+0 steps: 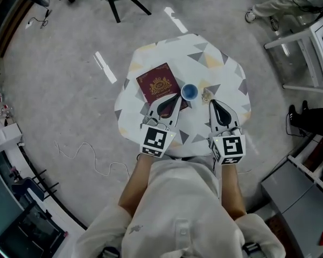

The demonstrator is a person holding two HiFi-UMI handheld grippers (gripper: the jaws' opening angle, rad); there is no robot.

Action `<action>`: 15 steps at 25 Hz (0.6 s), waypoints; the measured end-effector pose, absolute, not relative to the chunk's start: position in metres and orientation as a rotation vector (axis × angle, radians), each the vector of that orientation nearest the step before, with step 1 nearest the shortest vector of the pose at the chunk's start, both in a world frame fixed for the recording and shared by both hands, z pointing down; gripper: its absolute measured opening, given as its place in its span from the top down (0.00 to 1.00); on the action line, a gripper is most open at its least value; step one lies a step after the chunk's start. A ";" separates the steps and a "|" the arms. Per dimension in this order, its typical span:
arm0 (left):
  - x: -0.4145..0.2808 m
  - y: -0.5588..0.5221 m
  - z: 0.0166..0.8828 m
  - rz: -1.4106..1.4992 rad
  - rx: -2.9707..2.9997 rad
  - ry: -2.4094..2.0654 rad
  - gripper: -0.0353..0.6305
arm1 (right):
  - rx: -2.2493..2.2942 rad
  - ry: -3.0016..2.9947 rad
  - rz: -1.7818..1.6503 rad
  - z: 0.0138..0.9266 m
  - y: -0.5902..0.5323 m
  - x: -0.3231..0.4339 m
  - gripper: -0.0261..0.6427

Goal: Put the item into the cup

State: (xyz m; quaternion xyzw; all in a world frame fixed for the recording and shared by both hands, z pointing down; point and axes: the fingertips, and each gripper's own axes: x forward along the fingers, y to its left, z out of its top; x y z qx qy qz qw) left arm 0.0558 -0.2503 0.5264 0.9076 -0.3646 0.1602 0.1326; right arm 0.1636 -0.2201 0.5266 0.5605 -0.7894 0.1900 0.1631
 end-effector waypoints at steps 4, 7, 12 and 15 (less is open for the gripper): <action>0.054 -0.252 0.542 0.492 2.610 -1.057 0.93 | 1.567 -2.250 0.567 0.541 -0.223 0.158 0.95; 0.052 -0.251 0.552 0.507 2.592 -1.055 0.93 | 1.542 -2.245 0.580 0.551 -0.224 0.154 0.95; 0.052 -0.251 0.566 0.522 2.565 -1.048 0.93 | 1.509 -2.234 0.601 0.565 -0.226 0.151 0.95; 0.053 -0.251 0.576 0.533 2.551 -1.041 0.93 | 1.491 -2.225 0.613 0.574 -0.226 0.150 0.95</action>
